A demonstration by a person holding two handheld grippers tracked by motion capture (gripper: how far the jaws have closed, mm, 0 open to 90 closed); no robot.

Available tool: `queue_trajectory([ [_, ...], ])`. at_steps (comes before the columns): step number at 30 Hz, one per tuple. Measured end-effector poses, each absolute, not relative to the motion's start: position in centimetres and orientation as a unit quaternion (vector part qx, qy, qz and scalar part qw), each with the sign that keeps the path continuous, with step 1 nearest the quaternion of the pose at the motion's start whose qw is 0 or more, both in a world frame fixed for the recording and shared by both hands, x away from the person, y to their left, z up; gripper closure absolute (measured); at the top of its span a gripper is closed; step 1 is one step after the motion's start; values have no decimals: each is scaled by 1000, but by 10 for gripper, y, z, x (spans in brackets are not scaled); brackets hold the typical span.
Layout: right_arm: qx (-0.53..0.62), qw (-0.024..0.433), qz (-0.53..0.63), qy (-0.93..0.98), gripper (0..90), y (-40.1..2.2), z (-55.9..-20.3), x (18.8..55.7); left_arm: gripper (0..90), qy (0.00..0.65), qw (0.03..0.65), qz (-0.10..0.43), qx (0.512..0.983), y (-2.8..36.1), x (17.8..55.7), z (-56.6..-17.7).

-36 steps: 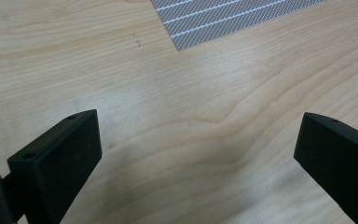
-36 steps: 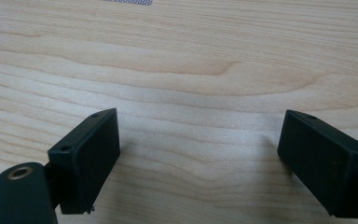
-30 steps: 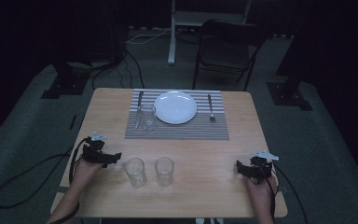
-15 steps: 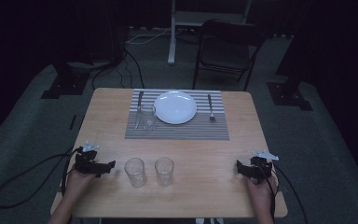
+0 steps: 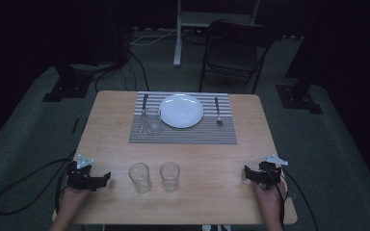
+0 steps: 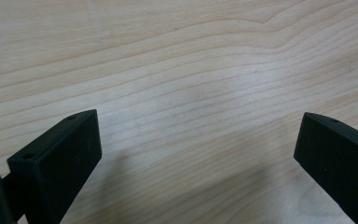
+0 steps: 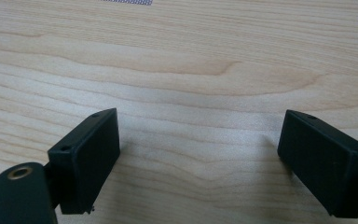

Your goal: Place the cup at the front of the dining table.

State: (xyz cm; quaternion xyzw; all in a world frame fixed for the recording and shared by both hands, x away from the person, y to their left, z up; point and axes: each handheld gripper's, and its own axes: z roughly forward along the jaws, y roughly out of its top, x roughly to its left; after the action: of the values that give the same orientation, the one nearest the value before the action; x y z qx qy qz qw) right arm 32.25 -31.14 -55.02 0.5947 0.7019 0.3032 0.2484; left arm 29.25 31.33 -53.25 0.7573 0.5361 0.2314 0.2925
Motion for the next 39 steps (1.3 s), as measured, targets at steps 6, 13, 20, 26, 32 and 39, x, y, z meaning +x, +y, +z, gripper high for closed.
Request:
queue_trajectory([
  [6,595,248,303,702,126,-311,-550,323,12,550,295,234,745,319,284,-535],
  [13,595,249,303,702,126,-311,-550,323,12,553,287,254,740,322,275,-537],
  [20,595,248,303,702,126,-311,-550,323,12,566,285,255,730,328,264,-539],
  [26,595,248,303,702,126,-311,-550,323,12,568,280,264,728,330,259,-541],
  [32,595,248,303,702,126,-311,-550,323,12,573,284,268,721,334,250,-541],
  [39,595,248,303,702,126,-311,-550,323,12,573,290,270,717,339,240,-541],
])
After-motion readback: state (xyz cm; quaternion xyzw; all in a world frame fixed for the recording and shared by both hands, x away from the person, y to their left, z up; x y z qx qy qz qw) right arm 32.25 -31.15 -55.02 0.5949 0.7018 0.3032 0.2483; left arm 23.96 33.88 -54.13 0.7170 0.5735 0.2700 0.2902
